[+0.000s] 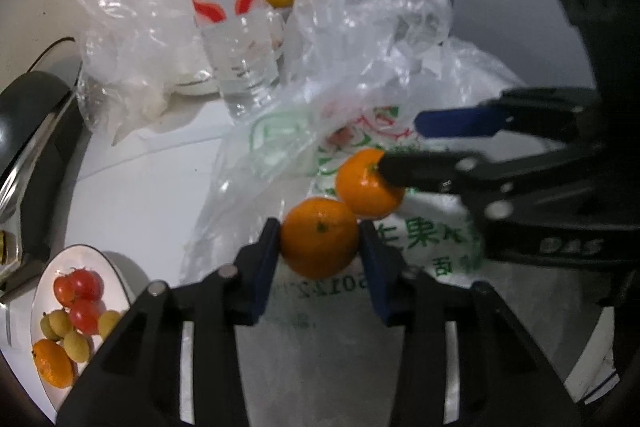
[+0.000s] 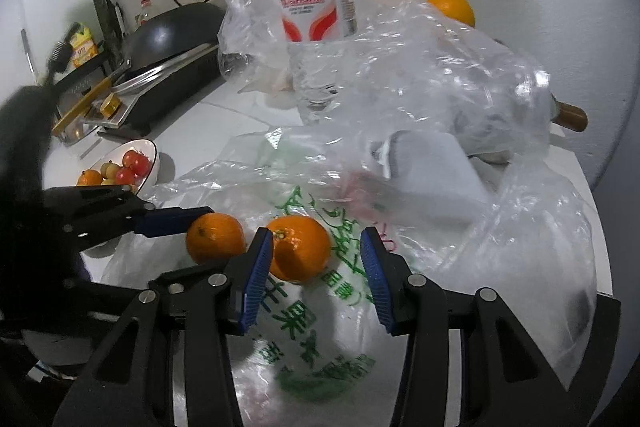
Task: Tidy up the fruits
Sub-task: 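Grasp a mandarin with the left gripper while the right gripper grasps another mandarin, then carry both held mandarins over the white plate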
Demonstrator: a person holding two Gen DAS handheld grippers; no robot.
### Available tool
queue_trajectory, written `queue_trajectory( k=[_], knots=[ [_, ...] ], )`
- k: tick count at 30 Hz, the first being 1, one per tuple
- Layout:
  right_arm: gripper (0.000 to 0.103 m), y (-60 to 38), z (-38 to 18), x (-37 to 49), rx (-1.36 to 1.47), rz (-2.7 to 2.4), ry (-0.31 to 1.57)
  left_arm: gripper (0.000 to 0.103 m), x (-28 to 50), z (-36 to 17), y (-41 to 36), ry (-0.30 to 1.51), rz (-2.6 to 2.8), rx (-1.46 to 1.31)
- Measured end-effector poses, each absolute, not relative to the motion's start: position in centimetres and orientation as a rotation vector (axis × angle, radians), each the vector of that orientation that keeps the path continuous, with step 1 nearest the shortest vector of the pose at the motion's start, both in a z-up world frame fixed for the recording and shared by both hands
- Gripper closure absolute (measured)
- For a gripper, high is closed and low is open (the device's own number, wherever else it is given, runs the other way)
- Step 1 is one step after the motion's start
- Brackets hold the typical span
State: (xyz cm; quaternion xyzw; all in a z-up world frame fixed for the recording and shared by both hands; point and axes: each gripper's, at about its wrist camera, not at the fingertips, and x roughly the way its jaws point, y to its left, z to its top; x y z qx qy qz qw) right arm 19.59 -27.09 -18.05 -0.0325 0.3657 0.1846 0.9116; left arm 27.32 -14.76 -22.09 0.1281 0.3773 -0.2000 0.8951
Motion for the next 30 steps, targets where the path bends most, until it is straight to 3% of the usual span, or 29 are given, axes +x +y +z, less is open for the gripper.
queue_trajectory(
  k=[19, 30],
  knots=[
    [0.054, -24.5, -20.3, 21.5, -0.116, 0.365, 0.846, 0.062, 24.4, -17.8, -11.4, 0.663, -0.410, 0.202],
    [0.055, -24.3, -19.9, 20.9, -0.131, 0.361, 0.807, 0.062, 23.5, -17.6, -11.0, 0.653, -0.411, 0.192]
  ],
)
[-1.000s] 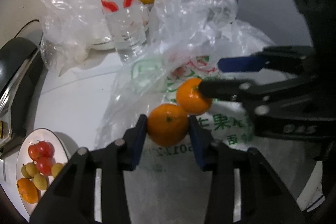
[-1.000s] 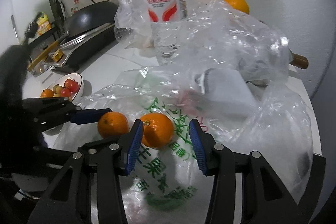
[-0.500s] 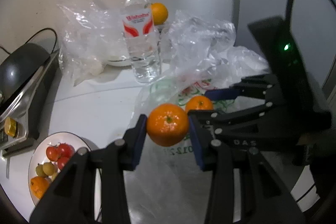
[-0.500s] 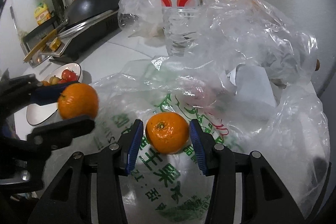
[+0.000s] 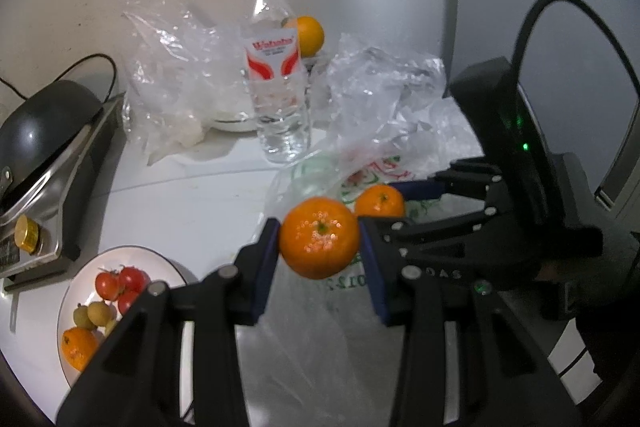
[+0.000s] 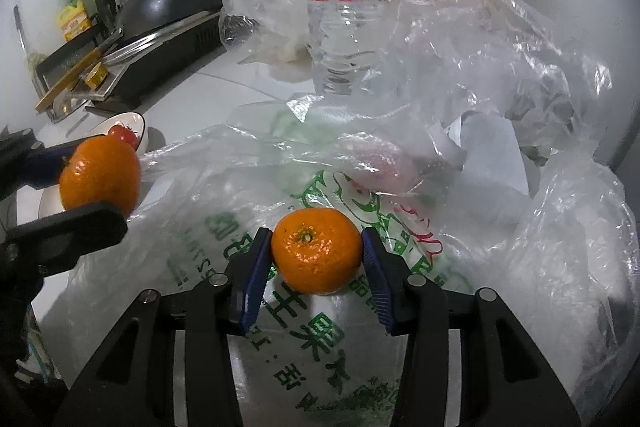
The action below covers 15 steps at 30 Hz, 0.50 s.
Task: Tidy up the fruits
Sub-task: 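Carry both held mandarins over the white plate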
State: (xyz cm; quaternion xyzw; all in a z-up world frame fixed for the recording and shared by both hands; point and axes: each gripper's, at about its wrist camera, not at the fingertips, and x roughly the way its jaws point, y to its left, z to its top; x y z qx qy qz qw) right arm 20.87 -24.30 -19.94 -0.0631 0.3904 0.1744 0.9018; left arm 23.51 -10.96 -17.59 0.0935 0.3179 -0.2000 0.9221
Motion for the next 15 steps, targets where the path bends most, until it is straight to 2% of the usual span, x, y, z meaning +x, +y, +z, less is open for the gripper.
queue_trajectory(
  k=[15],
  knots=[
    [0.056, -23.8, -17.0, 17.1, -0.158, 0.361, 0.735, 0.062, 20.7, -17.0, -11.2, 0.623, -0.440, 0.180]
  ],
)
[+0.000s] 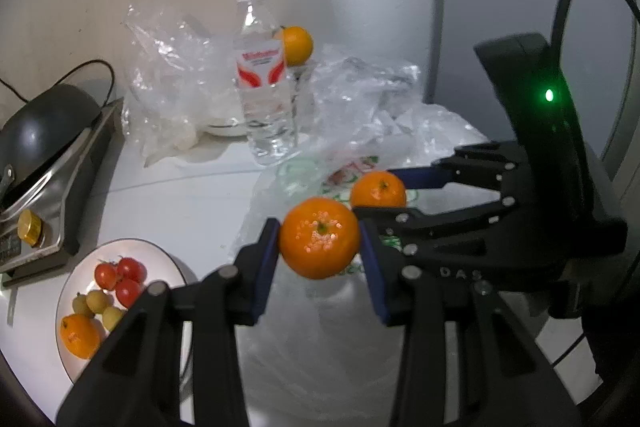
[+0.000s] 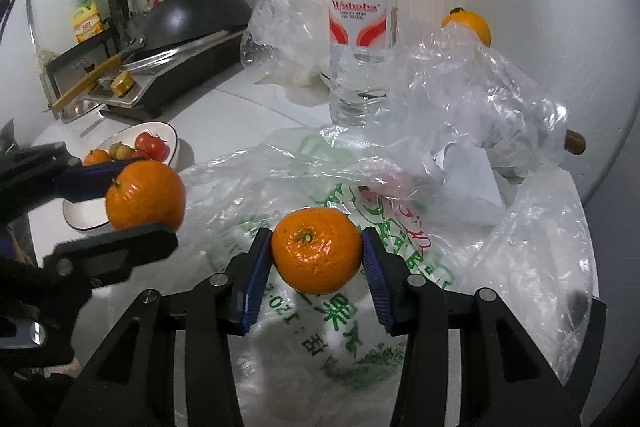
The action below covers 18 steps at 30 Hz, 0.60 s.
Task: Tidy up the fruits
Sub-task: 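Carry both held mandarins over the white plate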
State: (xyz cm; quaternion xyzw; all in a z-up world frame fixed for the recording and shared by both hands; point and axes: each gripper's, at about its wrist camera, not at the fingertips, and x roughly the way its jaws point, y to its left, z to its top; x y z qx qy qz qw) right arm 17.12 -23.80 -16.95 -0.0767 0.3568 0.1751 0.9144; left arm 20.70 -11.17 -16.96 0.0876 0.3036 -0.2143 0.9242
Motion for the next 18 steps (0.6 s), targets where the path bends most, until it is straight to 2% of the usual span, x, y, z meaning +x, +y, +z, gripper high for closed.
queue_trajectory(
  k=[18],
  knots=[
    [0.056, -21.9, -14.0, 11.6, -0.193, 0.347, 0.674, 0.062, 15.9, -15.8, -9.5, 0.580, -0.440, 0.164]
  ],
)
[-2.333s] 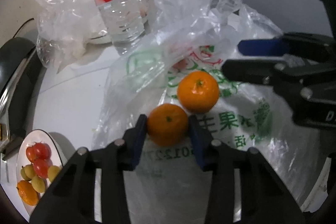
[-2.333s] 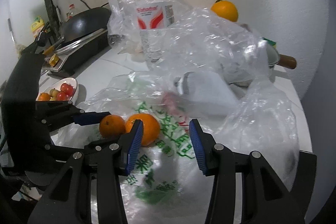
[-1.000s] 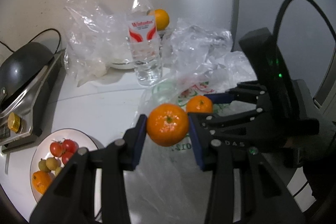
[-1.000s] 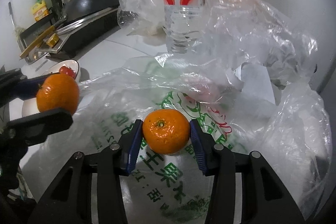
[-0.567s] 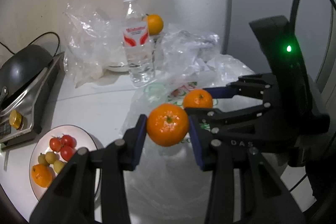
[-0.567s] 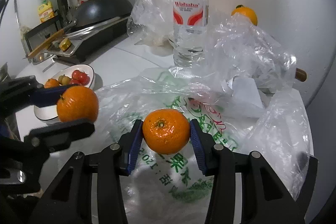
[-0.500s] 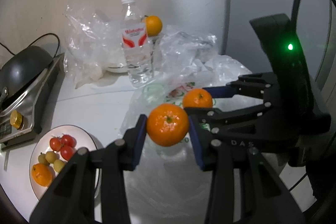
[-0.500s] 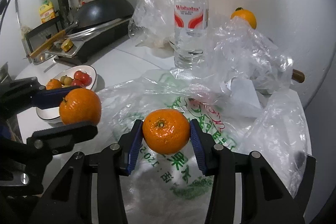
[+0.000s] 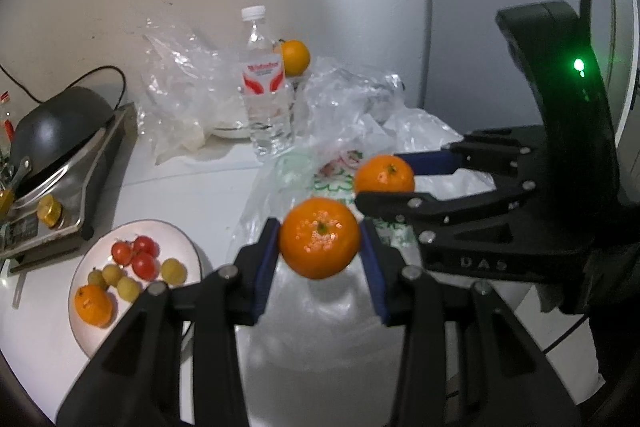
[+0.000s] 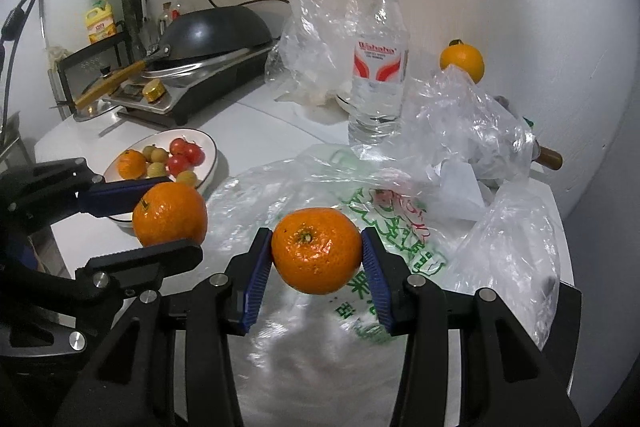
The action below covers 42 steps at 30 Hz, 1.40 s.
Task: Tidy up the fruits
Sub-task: 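Carry both held mandarins over the white plate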
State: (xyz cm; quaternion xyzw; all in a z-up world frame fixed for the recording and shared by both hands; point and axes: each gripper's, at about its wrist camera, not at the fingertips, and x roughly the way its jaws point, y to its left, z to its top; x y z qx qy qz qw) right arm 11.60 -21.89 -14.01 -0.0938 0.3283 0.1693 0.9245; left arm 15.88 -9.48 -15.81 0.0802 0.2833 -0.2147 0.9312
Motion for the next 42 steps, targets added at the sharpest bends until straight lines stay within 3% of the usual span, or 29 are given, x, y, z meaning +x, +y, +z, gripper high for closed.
queue_trajectory(
  k=[16, 42],
  knots=[
    [0.056, -16.4, -12.2, 8.0, -0.242, 0.344, 0.639, 0.062, 12.8, -15.3, -3.6, 0.548, -0.420, 0.100],
    [0.056, -4.7, -15.9, 13.0, -0.285, 0.510, 0.703, 0.062, 16.5, -19.8, 8.0, 0.639, -0.256, 0.046]
  ],
)
